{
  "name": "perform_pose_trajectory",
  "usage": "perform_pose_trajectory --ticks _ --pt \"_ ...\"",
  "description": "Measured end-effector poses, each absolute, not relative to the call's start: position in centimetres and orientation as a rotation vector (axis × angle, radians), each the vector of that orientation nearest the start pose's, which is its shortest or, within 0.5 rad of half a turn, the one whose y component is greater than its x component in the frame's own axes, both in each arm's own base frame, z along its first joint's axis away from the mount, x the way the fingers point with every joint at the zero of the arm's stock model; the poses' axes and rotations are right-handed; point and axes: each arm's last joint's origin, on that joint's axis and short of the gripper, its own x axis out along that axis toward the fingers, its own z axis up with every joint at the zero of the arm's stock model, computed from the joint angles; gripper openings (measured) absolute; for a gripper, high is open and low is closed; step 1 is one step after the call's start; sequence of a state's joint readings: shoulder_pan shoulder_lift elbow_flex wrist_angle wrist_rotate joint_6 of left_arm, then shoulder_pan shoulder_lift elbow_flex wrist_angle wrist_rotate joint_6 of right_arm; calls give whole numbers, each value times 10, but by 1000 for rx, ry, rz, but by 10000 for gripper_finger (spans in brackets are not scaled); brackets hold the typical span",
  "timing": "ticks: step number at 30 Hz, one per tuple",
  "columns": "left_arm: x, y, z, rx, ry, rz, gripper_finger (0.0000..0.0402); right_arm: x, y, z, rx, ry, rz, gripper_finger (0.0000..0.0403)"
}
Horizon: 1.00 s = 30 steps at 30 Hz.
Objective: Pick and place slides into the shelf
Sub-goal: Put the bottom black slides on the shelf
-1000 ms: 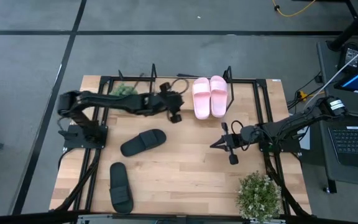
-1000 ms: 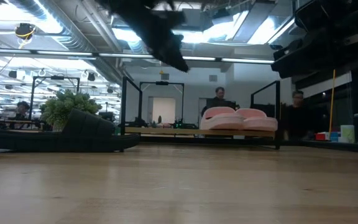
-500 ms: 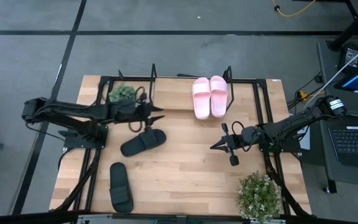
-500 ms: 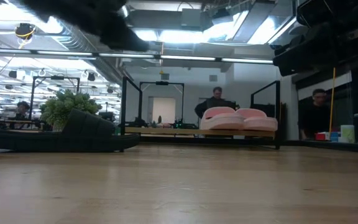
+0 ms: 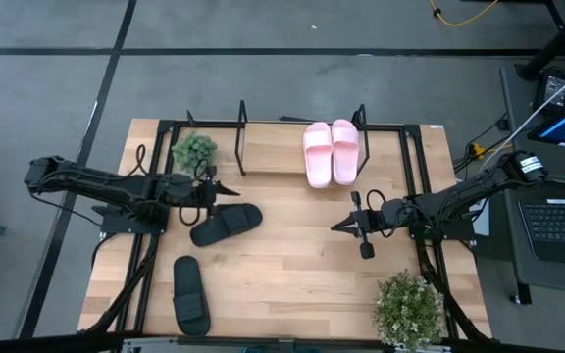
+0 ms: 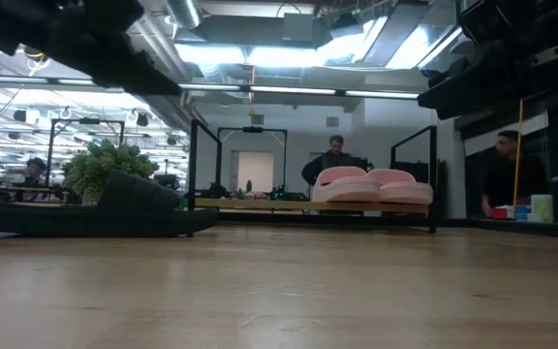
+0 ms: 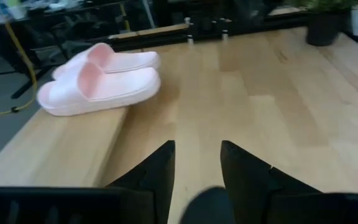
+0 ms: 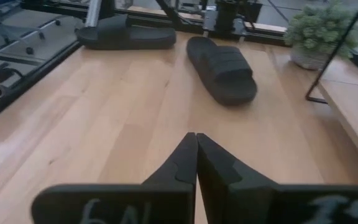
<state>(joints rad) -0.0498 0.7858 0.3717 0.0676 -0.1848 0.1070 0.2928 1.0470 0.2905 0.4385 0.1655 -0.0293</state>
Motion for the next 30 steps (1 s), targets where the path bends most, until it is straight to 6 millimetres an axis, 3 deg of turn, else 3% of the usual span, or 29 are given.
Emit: perform_pose_trajectory --ticks 13,30 --pt "148 -18 206 141 501 11 121 192 53 179 -99 294 129 12" --pt "144 -22 200 -20 568 31 121 192 53 179 -103 293 129 12"
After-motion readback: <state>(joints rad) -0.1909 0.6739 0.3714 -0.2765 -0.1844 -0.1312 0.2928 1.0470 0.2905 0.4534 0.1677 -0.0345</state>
